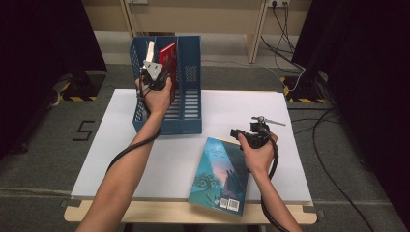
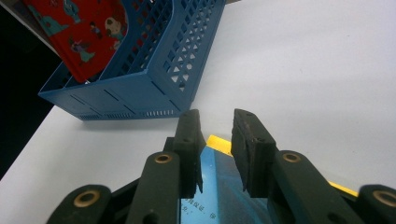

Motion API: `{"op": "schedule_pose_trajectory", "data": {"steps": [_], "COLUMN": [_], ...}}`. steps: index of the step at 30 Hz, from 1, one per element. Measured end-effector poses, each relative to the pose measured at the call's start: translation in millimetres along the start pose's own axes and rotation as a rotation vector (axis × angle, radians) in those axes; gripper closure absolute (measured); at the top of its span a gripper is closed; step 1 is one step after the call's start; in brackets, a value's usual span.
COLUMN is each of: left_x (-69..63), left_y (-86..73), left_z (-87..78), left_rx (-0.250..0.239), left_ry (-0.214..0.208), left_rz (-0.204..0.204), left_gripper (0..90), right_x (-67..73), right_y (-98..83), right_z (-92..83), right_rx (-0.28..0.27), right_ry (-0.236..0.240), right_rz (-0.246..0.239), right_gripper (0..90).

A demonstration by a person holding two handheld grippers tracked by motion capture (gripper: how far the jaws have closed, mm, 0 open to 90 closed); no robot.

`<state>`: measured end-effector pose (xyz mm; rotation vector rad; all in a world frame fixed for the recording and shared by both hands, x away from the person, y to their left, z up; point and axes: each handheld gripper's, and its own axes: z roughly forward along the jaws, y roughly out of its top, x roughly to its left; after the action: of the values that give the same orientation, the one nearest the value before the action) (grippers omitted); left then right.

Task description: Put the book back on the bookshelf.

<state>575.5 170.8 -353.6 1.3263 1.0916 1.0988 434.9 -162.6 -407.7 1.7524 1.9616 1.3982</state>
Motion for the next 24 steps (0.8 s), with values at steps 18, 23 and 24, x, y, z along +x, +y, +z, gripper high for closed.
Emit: {"op": "schedule_pose_trajectory", "data": {"steps": [18,23,24], "left_x": [0.8,1.7,2.0], "left_y": [-10.0,-8.6,-8.3], "left_z": [-0.3,-1.1,-1.6], "left_rx": [0.05,0.064,0.068], "left_ry": [-0.005,-0.005,-0.002], "left_rz": [0.011,0.014,0.013], "left_gripper": [78.5,78.1,78.1], "right_x": [0.6,0.1,0.5], "right_y": [-0.3,-0.8,-0.8], "right_z": [0.1,0.4,0.3], "right_rx": [0.002,0.002,0.002], "right_ry": [-0.001,-0.003,-0.002], "right_rz": [-0.004,-0.005,-0.003], "right_gripper": [72.7,72.7,72.7]}}
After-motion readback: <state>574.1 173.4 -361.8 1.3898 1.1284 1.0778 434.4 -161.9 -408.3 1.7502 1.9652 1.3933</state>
